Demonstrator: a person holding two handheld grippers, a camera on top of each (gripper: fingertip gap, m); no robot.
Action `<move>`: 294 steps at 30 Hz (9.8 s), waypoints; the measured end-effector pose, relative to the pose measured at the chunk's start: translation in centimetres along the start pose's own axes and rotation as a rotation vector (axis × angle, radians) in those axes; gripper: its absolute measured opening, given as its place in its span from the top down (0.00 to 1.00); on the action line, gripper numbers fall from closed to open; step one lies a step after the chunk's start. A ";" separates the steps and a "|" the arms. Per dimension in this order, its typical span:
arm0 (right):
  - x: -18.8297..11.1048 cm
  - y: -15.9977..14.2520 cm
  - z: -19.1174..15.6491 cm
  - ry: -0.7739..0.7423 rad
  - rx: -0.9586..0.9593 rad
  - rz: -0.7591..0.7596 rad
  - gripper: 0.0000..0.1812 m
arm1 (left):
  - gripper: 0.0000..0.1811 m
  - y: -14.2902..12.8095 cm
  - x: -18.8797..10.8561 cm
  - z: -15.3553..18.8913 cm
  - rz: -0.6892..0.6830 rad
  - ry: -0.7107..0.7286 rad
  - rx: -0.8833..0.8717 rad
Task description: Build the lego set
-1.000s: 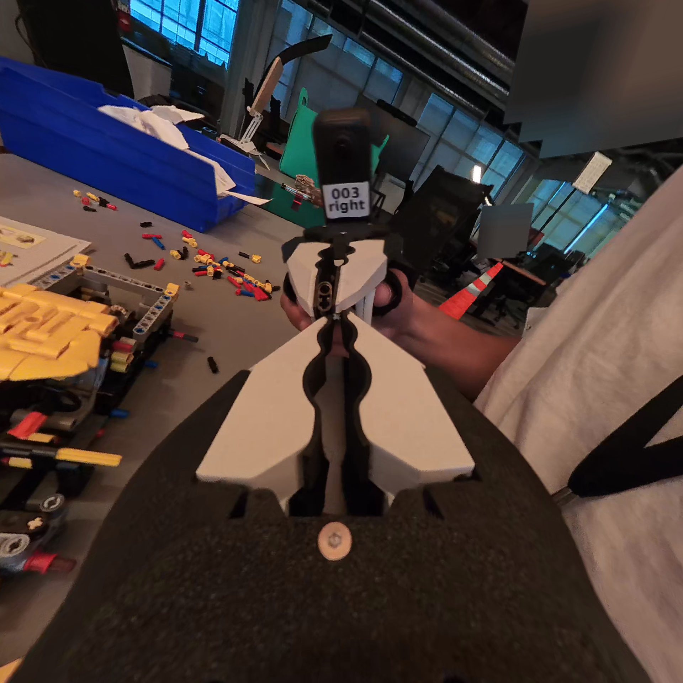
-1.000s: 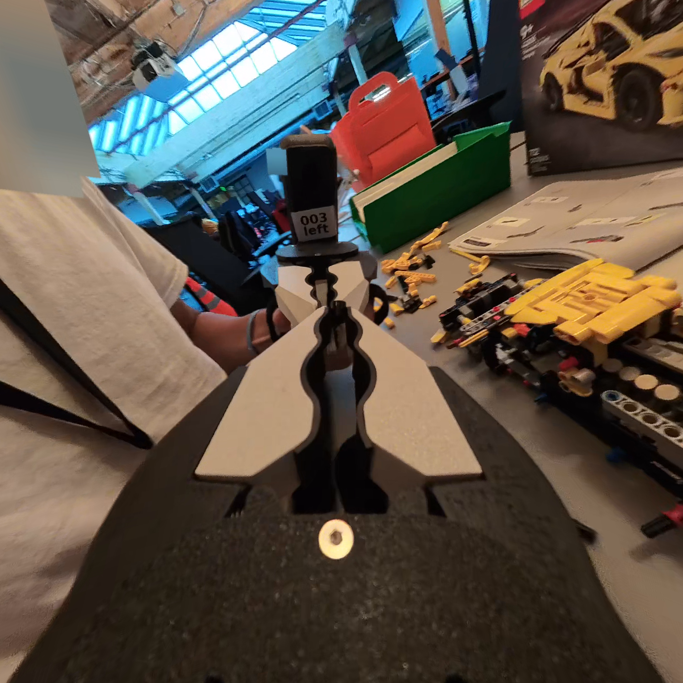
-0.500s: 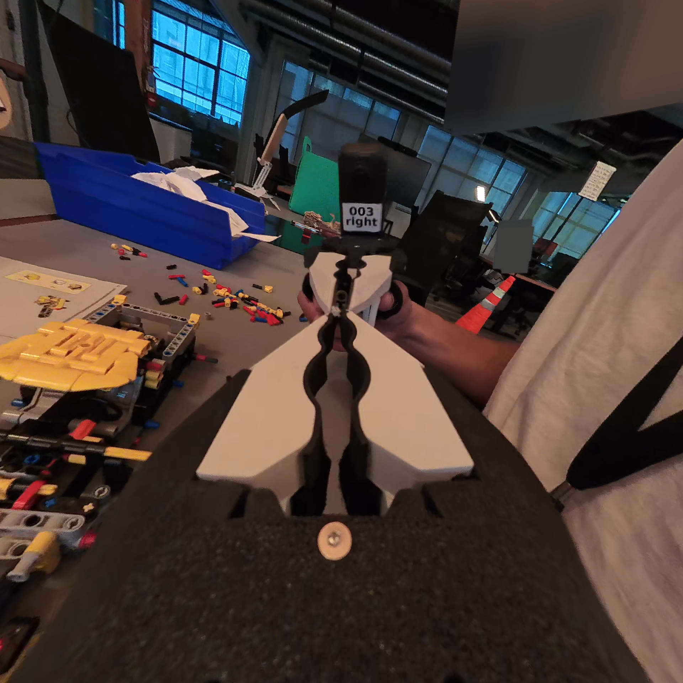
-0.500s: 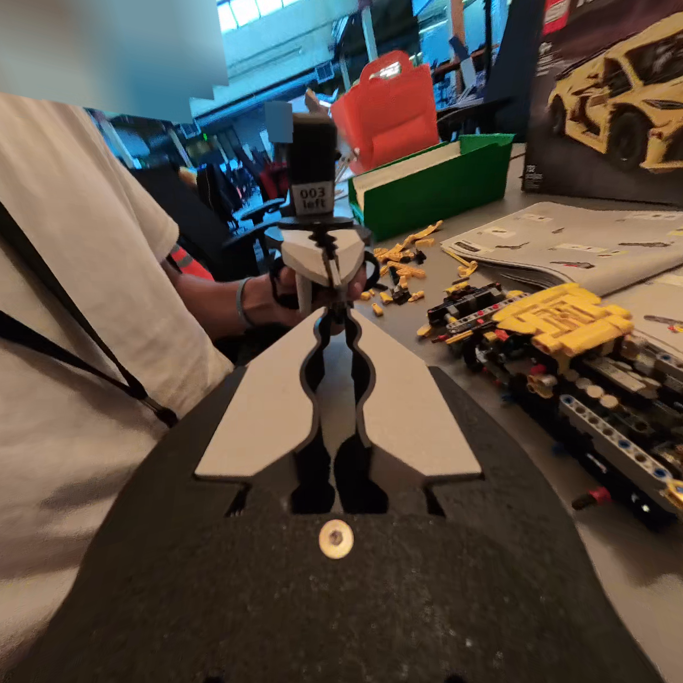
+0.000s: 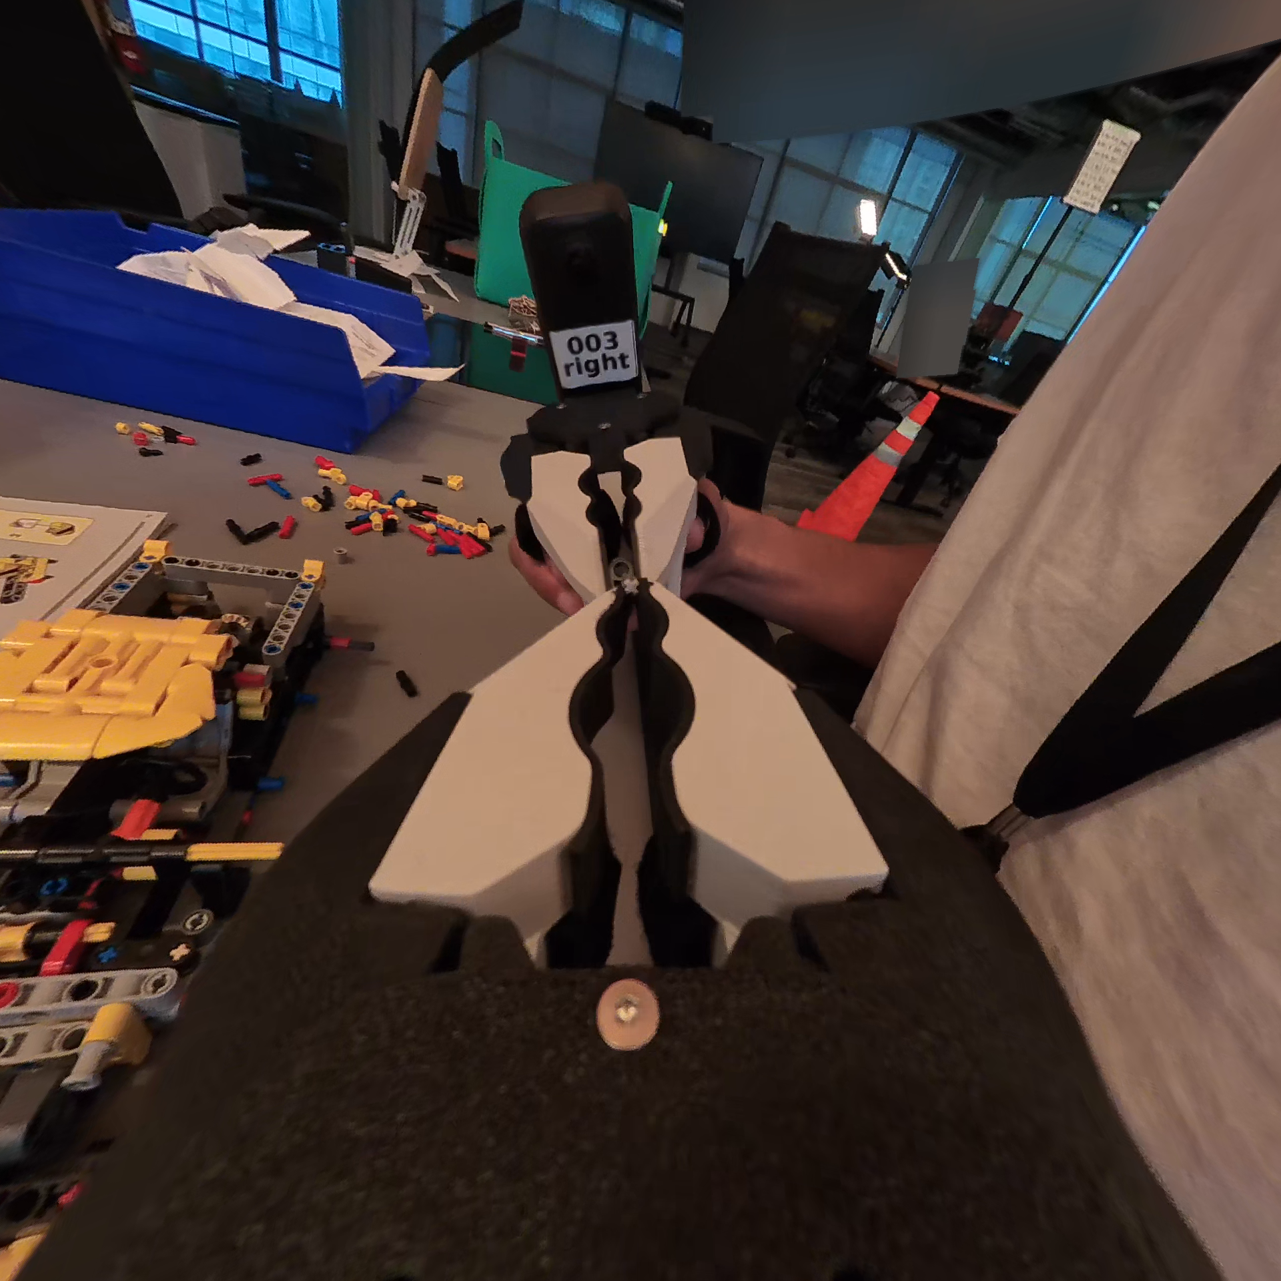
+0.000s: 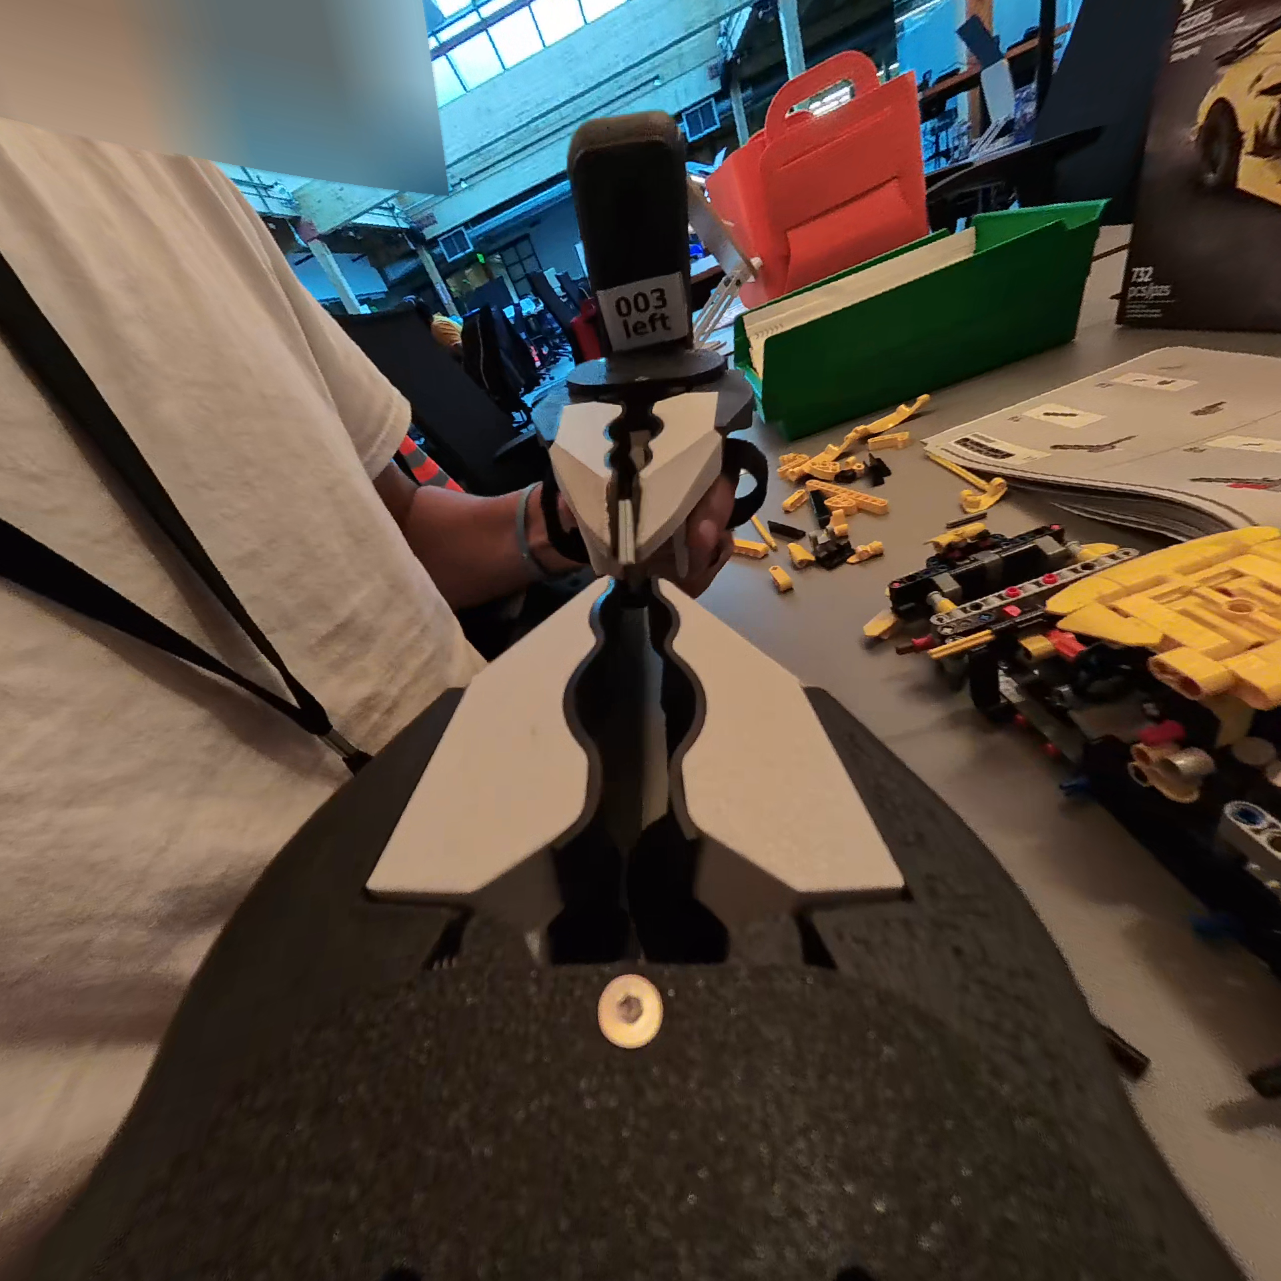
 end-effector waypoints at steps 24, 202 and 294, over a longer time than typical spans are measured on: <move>0.3 -1.2 -0.9 0.114 0.161 -0.025 0.96 | 0.99 -1.3 -0.8 0.9 -0.365 -0.277 0.312; -0.4 -2.5 0.6 0.005 0.069 -0.086 0.96 | 0.99 -3.2 -0.9 -0.3 -0.378 -0.022 0.375; 2.3 -0.1 3.1 -0.578 -0.755 -0.065 0.88 | 0.97 -0.7 -1.3 -3.7 0.146 0.118 -0.312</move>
Point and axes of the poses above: each gripper's, where its closed fingertips meet, x out along the fingers, y out of its top, z = x × y across the jaws, the point moved 2 cm from there along -x, back along the fingers, and after that the axes turned 14 degrees about z, right-handed, at the moved point
